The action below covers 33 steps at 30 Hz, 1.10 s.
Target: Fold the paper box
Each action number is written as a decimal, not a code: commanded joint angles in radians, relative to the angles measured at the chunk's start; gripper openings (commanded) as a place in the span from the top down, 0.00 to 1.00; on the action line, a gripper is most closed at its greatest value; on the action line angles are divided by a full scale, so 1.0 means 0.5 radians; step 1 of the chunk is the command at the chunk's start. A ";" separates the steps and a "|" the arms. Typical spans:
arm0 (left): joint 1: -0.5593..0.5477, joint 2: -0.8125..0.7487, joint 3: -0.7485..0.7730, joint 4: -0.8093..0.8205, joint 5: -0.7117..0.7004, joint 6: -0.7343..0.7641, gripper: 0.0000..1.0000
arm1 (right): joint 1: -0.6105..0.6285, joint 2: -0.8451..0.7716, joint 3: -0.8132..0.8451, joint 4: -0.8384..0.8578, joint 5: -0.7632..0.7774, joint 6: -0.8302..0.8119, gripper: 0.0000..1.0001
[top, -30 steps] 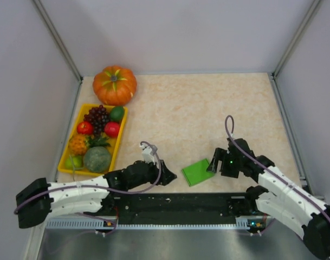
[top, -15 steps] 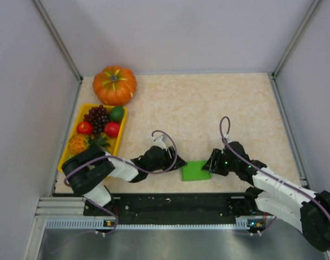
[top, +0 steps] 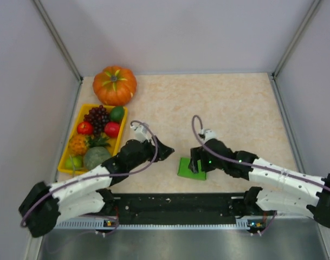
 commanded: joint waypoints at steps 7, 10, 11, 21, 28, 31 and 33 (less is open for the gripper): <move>0.012 -1.566 0.277 -1.602 -0.620 0.369 0.35 | 0.763 1.024 0.536 -0.470 0.815 -0.359 0.35; 0.015 -1.785 0.372 -1.829 -0.630 0.379 0.34 | 0.788 1.199 0.582 -0.467 0.962 -0.402 0.36; 0.012 -1.828 0.390 -1.891 -0.630 0.379 0.34 | 0.785 1.236 0.594 -0.467 0.999 -0.408 0.37; 0.012 -2.012 0.412 -2.011 -0.541 0.372 0.36 | 0.785 1.497 0.840 -0.513 1.235 -0.519 0.35; 0.012 -2.040 0.397 -1.990 -0.489 0.376 0.37 | 0.684 1.617 0.907 -0.458 1.248 -0.718 0.35; 0.015 -2.055 0.390 -1.956 -0.449 0.376 0.37 | 0.585 1.577 0.871 -0.372 1.159 -0.746 0.39; 0.012 -2.055 0.384 -1.947 -0.440 0.379 0.37 | 0.527 1.558 0.870 -0.350 1.113 -0.740 0.41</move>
